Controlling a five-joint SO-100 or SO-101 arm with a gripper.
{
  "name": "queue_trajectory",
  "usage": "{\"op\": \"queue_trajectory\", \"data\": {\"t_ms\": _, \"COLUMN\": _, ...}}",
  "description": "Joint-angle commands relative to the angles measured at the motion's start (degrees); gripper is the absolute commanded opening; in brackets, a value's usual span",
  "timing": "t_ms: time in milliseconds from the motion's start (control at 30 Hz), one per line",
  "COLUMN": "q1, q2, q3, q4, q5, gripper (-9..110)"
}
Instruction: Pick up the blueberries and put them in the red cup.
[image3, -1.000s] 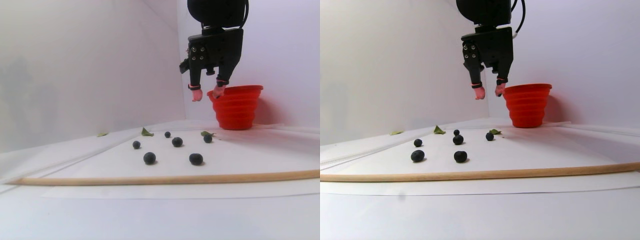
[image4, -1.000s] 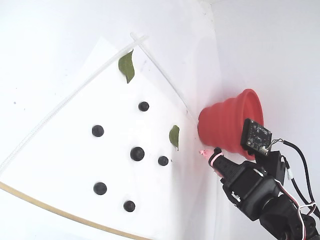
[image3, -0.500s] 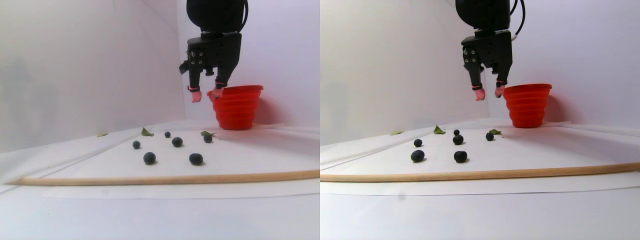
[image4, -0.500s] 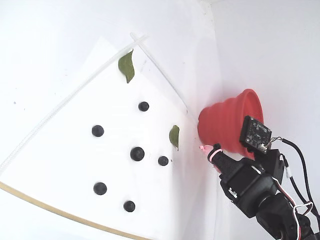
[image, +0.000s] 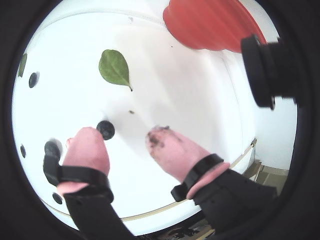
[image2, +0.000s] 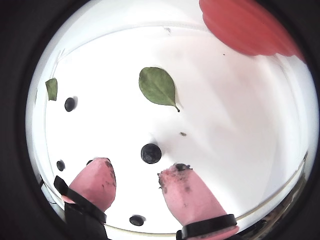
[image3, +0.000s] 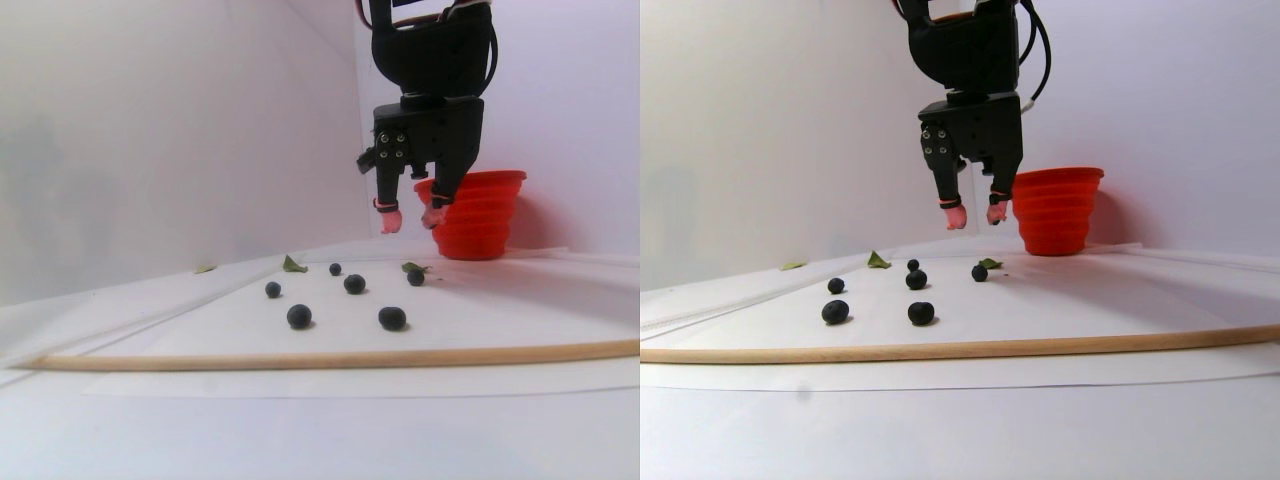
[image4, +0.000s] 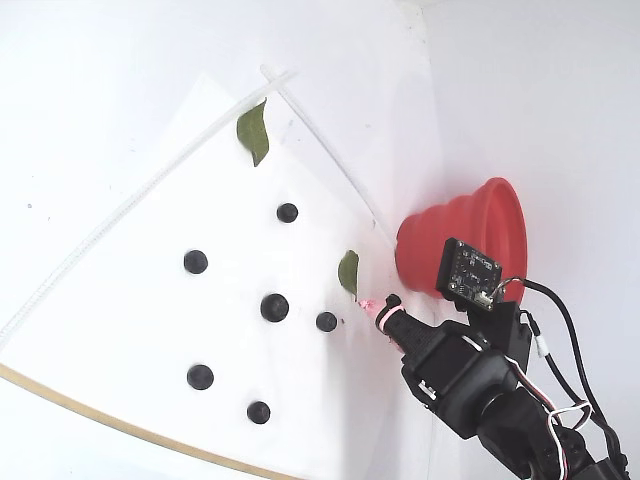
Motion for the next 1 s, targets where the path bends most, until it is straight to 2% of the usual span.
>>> {"op": "queue_trajectory", "data": {"t_ms": 0, "q1": -0.9, "q2": 0.0, "q3": -2.4, "q4": -1.7, "q5": 0.3, "gripper": 17}}
{"op": "queue_trajectory", "data": {"t_ms": 967, "q1": -0.9, "q2": -7.8, "q3": -6.9, "q4": -5.7, "q5": 1.0, "gripper": 17}}
